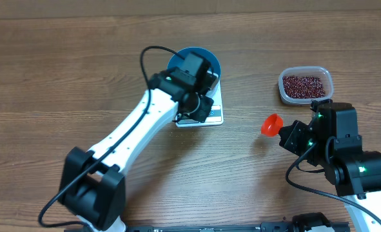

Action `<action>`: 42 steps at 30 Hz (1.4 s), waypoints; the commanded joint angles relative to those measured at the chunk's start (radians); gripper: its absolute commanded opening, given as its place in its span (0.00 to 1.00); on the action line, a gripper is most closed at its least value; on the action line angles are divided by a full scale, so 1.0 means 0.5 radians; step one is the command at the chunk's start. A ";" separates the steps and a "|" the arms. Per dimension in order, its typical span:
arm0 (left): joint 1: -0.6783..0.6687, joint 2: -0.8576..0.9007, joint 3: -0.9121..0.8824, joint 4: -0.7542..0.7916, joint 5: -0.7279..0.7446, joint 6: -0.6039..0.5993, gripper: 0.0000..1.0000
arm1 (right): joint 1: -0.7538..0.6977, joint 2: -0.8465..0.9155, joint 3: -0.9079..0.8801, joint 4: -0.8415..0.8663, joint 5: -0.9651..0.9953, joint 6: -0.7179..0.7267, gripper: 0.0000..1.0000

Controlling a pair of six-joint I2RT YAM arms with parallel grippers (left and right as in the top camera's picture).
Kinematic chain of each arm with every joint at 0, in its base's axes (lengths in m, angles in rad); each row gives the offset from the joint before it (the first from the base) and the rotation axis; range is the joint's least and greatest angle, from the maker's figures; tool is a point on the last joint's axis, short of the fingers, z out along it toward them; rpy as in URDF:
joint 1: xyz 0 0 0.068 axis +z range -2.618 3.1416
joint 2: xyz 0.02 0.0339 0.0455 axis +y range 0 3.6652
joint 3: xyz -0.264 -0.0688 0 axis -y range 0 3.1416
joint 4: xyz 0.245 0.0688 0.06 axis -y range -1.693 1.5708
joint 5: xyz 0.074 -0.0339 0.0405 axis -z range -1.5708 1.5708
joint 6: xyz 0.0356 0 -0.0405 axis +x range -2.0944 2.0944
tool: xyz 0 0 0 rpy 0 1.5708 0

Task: Scoop item into bowl and weigh 150g on scale
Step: 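Lower left gripper to the scale's TARE button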

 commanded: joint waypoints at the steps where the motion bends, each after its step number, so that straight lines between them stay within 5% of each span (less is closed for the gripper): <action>1: -0.043 0.108 0.040 0.030 -0.125 -0.072 0.05 | -0.009 -0.004 0.047 0.010 0.027 -0.016 0.03; 42: -0.089 0.491 0.037 0.354 -0.344 -0.160 0.04 | -0.009 -0.003 0.047 0.003 0.026 -0.014 0.04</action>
